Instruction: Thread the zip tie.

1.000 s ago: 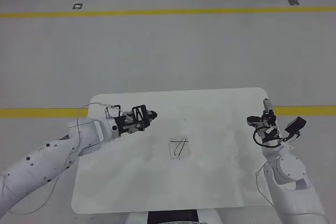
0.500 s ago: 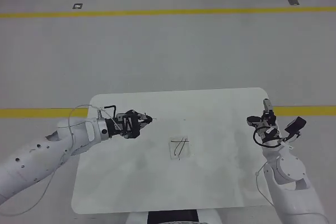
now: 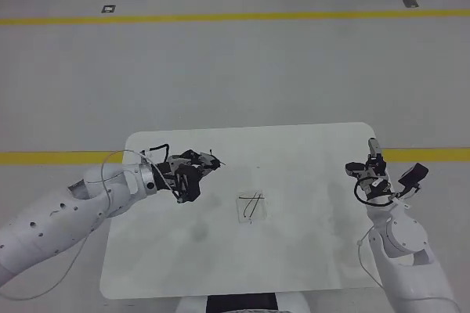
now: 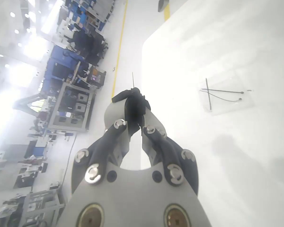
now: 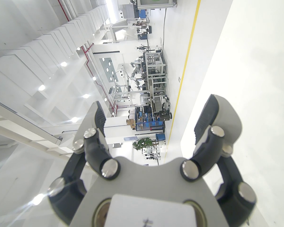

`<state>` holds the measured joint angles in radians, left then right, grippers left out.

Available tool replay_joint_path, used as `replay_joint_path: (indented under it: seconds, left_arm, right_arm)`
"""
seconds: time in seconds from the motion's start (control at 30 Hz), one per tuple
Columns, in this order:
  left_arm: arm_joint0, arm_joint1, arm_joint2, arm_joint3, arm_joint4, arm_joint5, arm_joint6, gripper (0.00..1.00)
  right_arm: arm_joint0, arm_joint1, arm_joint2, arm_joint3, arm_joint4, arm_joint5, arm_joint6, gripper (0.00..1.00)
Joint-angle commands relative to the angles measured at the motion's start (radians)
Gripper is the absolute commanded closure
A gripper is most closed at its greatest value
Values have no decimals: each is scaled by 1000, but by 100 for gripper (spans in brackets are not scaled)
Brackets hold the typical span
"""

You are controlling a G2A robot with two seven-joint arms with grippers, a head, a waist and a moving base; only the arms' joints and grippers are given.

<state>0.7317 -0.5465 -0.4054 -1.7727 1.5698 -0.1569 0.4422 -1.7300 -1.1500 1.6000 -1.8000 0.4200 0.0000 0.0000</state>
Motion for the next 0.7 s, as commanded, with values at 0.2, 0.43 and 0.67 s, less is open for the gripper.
replay_joint_path:
  seconds: [0.2, 0.43, 0.67]
  left_arm:
    - [-196, 24, 235, 45, 0, 244, 167, 100]
    - [-200, 29, 235, 50, 0, 259, 226, 100]
    - [-200, 29, 235, 50, 0, 259, 226, 100]
  right_arm:
    - [0, 0, 0, 0, 0, 0, 0, 0]
    - [0, 0, 0, 0, 0, 0, 0, 0]
    - [0, 0, 0, 0, 0, 0, 0, 0]
